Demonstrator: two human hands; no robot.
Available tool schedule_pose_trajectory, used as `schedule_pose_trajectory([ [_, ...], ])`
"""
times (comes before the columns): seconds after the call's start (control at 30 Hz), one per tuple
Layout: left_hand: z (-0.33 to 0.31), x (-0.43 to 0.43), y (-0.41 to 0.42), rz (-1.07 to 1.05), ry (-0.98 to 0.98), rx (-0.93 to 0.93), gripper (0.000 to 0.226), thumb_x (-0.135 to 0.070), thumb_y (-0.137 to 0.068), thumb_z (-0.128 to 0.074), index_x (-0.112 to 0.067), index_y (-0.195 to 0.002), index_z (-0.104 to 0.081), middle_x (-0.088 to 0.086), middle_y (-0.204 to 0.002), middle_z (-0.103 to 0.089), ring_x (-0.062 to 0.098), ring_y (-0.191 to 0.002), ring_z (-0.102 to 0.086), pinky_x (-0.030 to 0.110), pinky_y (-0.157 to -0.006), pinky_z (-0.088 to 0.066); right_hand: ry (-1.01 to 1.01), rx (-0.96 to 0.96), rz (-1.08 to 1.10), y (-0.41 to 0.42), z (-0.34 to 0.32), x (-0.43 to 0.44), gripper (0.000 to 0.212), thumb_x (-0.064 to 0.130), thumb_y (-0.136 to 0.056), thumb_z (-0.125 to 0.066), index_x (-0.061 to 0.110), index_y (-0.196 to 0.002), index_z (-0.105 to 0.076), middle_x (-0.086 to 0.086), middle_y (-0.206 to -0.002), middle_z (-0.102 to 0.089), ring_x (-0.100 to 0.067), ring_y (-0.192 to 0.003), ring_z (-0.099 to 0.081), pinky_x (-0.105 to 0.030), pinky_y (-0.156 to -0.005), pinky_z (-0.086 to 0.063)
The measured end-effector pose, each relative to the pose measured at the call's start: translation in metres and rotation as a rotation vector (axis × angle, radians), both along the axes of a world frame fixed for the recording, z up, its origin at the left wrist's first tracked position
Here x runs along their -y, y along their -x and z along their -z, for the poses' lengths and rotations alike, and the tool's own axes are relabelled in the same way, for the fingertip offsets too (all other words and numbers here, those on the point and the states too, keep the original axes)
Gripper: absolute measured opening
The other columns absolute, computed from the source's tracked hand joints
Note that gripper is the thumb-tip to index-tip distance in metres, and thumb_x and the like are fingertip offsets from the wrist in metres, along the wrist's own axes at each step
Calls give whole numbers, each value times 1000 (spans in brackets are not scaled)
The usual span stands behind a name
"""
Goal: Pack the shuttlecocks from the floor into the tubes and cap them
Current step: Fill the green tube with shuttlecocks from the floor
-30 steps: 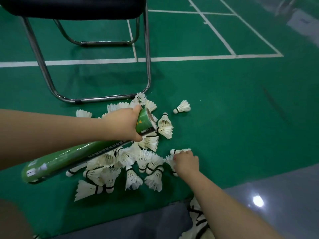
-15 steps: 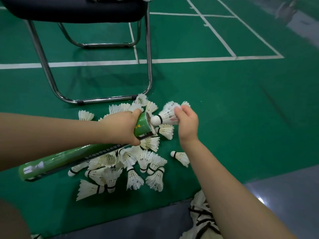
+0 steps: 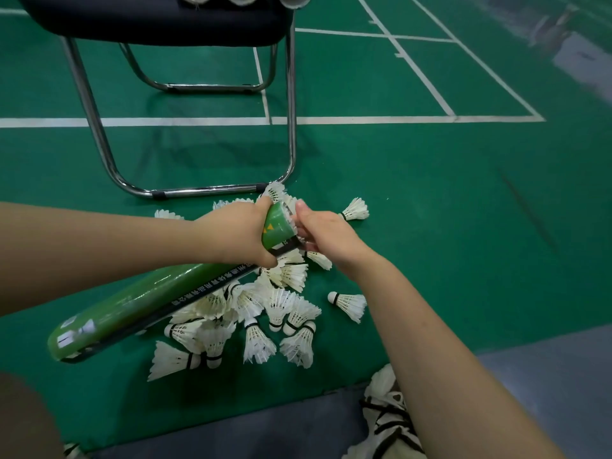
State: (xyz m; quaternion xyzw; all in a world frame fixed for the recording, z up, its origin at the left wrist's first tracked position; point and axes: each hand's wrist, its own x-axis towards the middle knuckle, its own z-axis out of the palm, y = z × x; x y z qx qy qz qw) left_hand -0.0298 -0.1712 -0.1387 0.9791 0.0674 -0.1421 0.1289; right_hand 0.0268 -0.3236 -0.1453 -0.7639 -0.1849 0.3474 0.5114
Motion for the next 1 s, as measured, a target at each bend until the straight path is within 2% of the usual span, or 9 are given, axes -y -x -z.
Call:
schedule_pose_trajectory([
  [0.1,-2,4,3,28,-10,11,68,-43,-62,-77,-19,-111,-37,-1,-81,-58,15,-71,-57,37,-65,-56,61,-132,-111,-5,0,-1,70,66,-88,-29,11,-114,-64,-1,-110,-67,-15,-106,-60,-35,-100,-42],
  [0.17,-4,9,5,57,-15,21,66,-41,-63,-76,-19,-111,-37,-2,-80,-58,14,-70,-57,35,-62,-55,101,-143,-250,-4,-2,-1,59,65,-87,-37,17,-109,-63,0,-110,-66,-12,-107,-59,-33,-103,-40],
  [0.27,-4,15,7,138,-37,-9,69,-38,-65,-73,-15,-117,-35,-2,-81,-55,13,-67,-56,32,-57,-54,160,-157,-457,0,-6,-5,24,42,-93,-49,22,-104,-56,6,-102,-63,4,-91,-61,-14,-93,-44],
  [0.33,-3,14,6,138,-38,-27,67,-37,-65,-73,-15,-116,-35,-2,-81,-55,12,-67,-56,32,-56,-54,172,-130,-452,3,0,-8,39,50,-89,-51,18,-111,-56,6,-105,-63,0,-95,-61,-18,-95,-45],
  [0.4,-3,12,5,97,-31,-1,65,-37,-64,-73,-17,-113,-36,-2,-80,-56,14,-67,-56,33,-57,-55,166,-53,-296,5,6,-12,68,67,-80,-49,12,-118,-57,0,-114,-62,-14,-105,-59,-29,-99,-42],
  [0.53,-6,11,-6,83,-75,94,70,-44,-63,-74,-17,-114,-36,-2,-78,-54,16,-68,-55,36,-62,-55,-188,-91,280,-3,9,-10,54,53,-95,-33,12,-76,-64,-3,-75,-67,-15,-70,-61,-27,-68,-45],
  [0.63,-4,14,-10,85,-67,75,74,-46,-64,-74,-16,-119,-35,-1,-83,-54,16,-69,-54,38,-63,-55,-235,-83,497,-20,12,11,53,44,-98,-34,13,-64,-61,2,-56,-65,-14,-59,-59,-26,-64,-44],
  [0.8,3,16,-10,103,-80,26,78,-45,-66,-74,-16,-125,-32,2,-87,-55,19,-74,-56,40,-66,-55,34,-54,661,-34,59,49,33,32,-95,-44,17,-72,-61,3,-61,-64,-14,-69,-59,-26,-65,-41],
  [1.0,12,13,-10,112,-89,-23,77,-45,-67,-74,-16,-124,-31,1,-85,-53,19,-74,-56,38,-65,-56,589,-35,503,-9,138,83,31,27,-92,-40,16,-113,-60,-7,-112,-61,-27,-102,-55,-30,-82,-40],
])
